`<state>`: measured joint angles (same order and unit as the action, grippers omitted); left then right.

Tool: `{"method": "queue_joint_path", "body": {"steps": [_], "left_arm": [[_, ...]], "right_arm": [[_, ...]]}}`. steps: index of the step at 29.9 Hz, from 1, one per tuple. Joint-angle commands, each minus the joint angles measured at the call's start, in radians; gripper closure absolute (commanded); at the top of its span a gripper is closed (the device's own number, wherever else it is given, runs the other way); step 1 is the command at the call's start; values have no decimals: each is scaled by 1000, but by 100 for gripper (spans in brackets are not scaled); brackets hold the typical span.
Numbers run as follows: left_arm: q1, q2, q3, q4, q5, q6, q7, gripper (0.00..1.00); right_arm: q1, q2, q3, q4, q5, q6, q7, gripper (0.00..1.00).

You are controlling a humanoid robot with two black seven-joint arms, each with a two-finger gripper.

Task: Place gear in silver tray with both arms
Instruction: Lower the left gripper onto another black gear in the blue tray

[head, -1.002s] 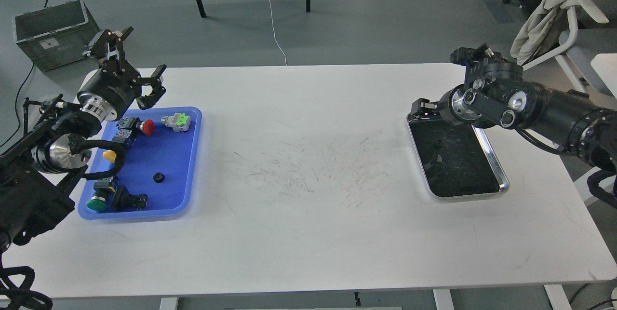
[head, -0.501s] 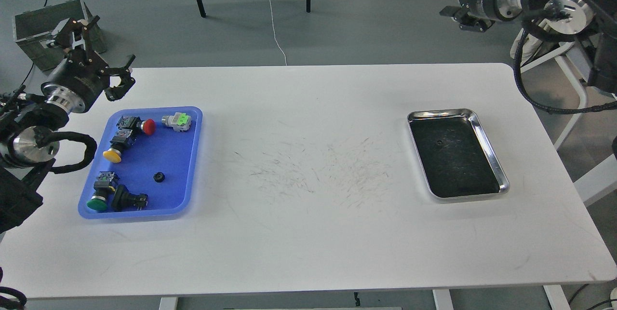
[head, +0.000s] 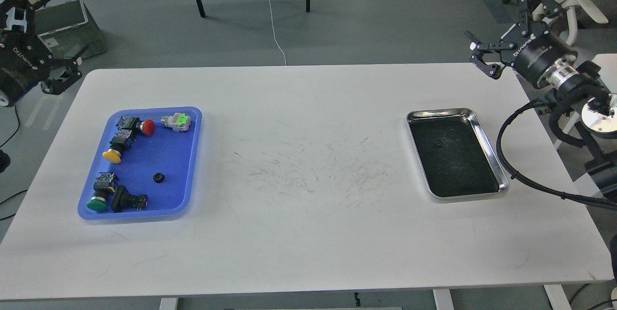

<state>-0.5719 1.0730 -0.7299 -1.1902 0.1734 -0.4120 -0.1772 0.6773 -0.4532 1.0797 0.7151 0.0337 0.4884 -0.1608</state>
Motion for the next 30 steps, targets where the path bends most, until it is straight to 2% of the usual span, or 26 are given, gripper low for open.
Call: {"method": "queue_joint_path", "body": {"steps": [1,3,6,12,15,20,24,27,30], "left_arm": [[3,158,40,-152,118,-40,-2,2],[3,203,62,-207,219,-47,-1,2],[3,208,76,-242,423,-44,-2,2],[-5,78,67,-243,898,-18,-8,2],[6,12,87,-232,1130,60,-10,2],[12,-70,225,-158,1475,315,-24,2],[13,-80,329,-127,1624,390,-79,3],[12,-103,410,-82,1675,455,-81,4],[10,-123,483,-33,1690,485,-82,4]], "right_arm": [[-73,5,8,0,9,0,0,6],[-91,11,0,0,9,0,0,6],[-119,44,28,4,12,0,6,6],[-125,68,65,3,12,0,14,6],[-125,79,59,3,12,0,14,6],[-139,96,63,3,12,0,14,5],[-140,100,66,3,11,0,15,5],[-140,100,63,3,11,0,15,5],[-140,100,57,3,11,0,14,5]]}}
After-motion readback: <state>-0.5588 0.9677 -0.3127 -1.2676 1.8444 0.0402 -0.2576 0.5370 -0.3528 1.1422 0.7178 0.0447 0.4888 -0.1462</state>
